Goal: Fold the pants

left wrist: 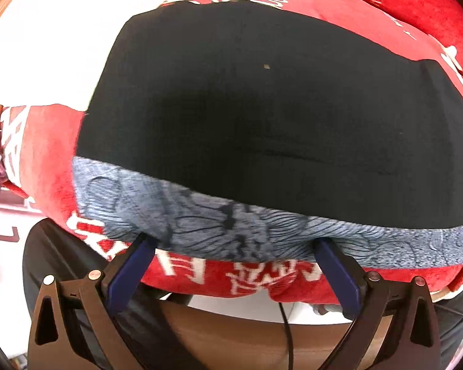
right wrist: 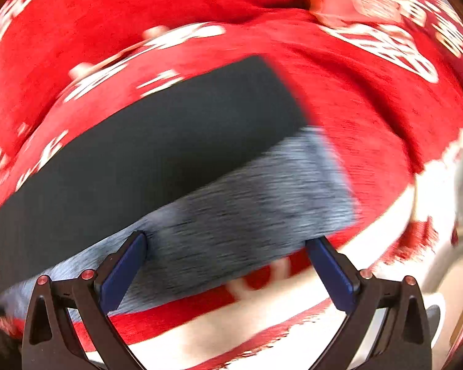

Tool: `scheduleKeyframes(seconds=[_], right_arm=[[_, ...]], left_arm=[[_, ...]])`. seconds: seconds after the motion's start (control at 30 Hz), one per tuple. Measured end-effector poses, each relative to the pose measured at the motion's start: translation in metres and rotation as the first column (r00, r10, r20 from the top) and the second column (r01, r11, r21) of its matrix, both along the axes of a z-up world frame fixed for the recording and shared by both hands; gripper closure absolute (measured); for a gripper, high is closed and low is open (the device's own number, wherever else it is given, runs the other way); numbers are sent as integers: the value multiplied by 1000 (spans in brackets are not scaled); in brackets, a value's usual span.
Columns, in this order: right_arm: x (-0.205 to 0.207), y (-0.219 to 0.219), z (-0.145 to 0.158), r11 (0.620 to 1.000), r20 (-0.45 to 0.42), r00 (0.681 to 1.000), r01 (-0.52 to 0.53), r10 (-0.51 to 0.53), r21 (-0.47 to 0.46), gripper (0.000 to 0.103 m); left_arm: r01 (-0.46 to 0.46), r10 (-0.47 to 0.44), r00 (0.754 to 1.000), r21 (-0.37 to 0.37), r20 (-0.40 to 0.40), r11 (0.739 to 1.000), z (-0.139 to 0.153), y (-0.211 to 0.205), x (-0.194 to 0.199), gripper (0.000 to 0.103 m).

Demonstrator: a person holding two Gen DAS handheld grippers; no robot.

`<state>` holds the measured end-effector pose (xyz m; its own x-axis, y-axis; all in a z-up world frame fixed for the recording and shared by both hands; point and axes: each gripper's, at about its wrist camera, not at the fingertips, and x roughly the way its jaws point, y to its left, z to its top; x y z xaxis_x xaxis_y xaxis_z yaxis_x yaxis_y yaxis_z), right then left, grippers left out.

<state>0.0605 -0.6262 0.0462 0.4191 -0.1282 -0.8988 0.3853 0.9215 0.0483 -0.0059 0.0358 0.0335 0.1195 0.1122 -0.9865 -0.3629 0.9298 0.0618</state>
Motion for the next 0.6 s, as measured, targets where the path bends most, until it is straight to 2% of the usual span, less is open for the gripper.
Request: scheduleKeyframes(seconds=[0.07,0.1,0.13,0.2,0.3,0.37,0.43,0.53,0.6], right_arm=[[-3,-1,9,992,-24,994,106,-108,-72,0],[-3,4,15,986,-23,992,121,-124,-113,0],[-2,16,24,982,-5,994,104,-107,-156,0],[2,40,35,981,24,998,61,-58,-184,0],[14,95,43,987,56,996,-60,70,-152,0],[26,144,35,977,39,980,-192,197,-96,0],[34,193,22,949,14,951,-306,307,-74,0],[38,262,5,891,-14,895,-445,445,-87,0],[39,292,-3,860,-20,864,-503,504,-85,0]], left_arm=[[9,-9,1000,32,10,999,7,-2,-2,0],[12,-13,1000,49,16,999,10,-4,-3,0],[20,-21,999,66,26,998,15,-7,-3,0],[44,-48,998,86,47,995,24,-14,-2,0],[86,-94,993,104,77,991,35,-29,6,0],[107,-116,990,106,82,989,39,-37,14,0],[128,-138,987,107,87,986,39,-46,20,0],[161,-171,981,107,93,981,42,-60,28,0],[176,-186,978,109,90,978,43,-67,33,0]])
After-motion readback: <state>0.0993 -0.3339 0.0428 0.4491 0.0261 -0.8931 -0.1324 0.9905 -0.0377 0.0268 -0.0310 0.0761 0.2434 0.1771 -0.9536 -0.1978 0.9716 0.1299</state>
